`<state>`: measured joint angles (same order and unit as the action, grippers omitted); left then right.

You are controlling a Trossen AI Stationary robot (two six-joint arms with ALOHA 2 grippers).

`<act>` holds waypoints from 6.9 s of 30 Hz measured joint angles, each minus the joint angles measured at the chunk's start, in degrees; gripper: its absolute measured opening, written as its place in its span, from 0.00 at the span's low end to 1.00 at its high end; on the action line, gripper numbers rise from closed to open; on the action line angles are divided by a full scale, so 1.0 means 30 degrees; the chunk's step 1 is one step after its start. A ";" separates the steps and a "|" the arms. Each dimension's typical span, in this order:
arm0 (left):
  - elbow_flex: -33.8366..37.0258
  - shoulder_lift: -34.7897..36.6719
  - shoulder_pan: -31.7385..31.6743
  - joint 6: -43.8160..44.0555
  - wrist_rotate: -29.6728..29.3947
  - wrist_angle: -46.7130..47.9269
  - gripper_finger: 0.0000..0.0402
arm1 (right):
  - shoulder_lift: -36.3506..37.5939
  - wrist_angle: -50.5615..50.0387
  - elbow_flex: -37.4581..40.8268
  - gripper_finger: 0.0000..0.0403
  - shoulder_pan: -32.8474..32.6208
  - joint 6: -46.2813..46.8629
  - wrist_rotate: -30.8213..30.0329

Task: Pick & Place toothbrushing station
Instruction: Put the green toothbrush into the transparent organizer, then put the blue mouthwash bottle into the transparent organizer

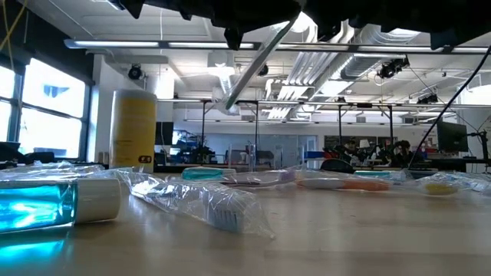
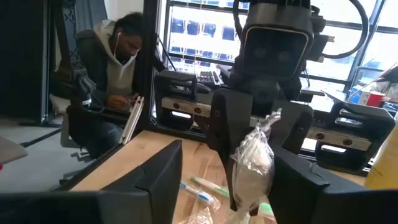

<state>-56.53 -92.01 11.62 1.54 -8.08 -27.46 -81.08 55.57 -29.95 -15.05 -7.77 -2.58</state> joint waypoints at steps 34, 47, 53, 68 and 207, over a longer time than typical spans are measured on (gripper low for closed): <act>-0.0007 0.0007 0.0000 0.0080 0.0857 0.0209 0.45 | 0.0604 -0.3451 -0.0008 0.10 -0.0582 0.0122 -0.0934; -0.0022 0.1910 0.0000 0.1006 -0.0819 0.6578 0.61 | 0.7550 -1.2452 -0.0001 0.10 -0.3502 0.1690 -1.2846; 0.0000 0.3060 -0.0015 0.1651 -0.3616 1.0683 0.61 | 0.9736 -1.3261 -0.0079 0.10 -0.1607 0.0531 -1.5993; 0.0743 0.5695 -0.2570 0.2251 -0.4157 1.7832 0.61 | 0.7438 -1.3786 -0.3039 0.10 1.0320 0.2455 -0.6602; 0.4634 -0.2390 -0.9100 -0.5865 0.5227 0.7144 0.30 | 0.0116 -1.8699 -0.4380 0.60 0.2514 0.9655 -0.2674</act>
<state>-42.63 -99.18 -15.68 -16.05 7.61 -6.03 -80.73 -0.52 -43.09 -7.51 21.19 -10.60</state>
